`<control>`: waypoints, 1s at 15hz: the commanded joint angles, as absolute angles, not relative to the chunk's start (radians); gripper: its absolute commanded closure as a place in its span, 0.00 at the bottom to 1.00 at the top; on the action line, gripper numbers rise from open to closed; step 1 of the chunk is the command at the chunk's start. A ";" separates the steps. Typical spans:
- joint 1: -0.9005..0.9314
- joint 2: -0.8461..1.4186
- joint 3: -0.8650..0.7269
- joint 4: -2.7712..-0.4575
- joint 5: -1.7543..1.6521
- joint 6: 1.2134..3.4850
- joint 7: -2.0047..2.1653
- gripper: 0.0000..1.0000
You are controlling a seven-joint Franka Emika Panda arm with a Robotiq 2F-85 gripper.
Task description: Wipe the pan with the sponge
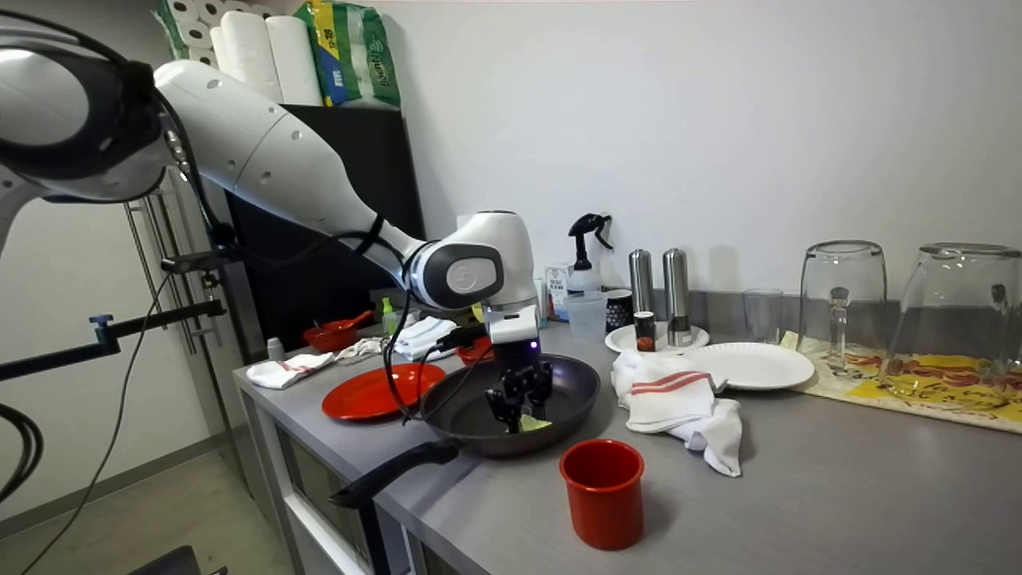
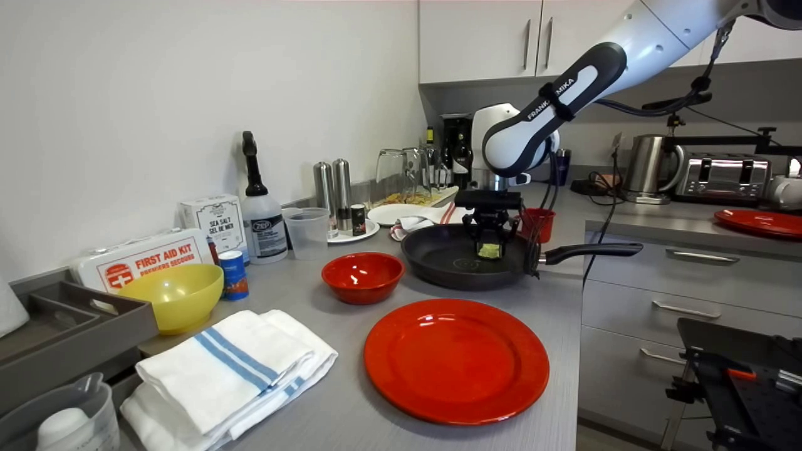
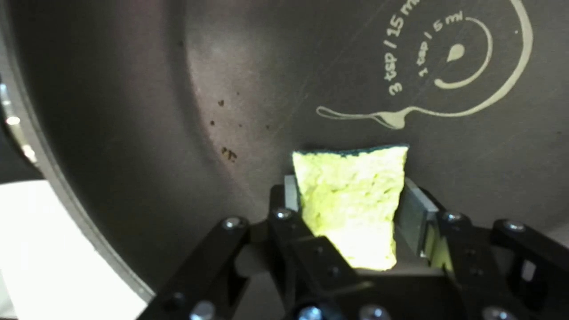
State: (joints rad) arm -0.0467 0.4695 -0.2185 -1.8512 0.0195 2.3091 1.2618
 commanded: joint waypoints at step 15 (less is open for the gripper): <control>0.068 0.572 -0.108 -1.737 -0.030 2.355 1.088 0.72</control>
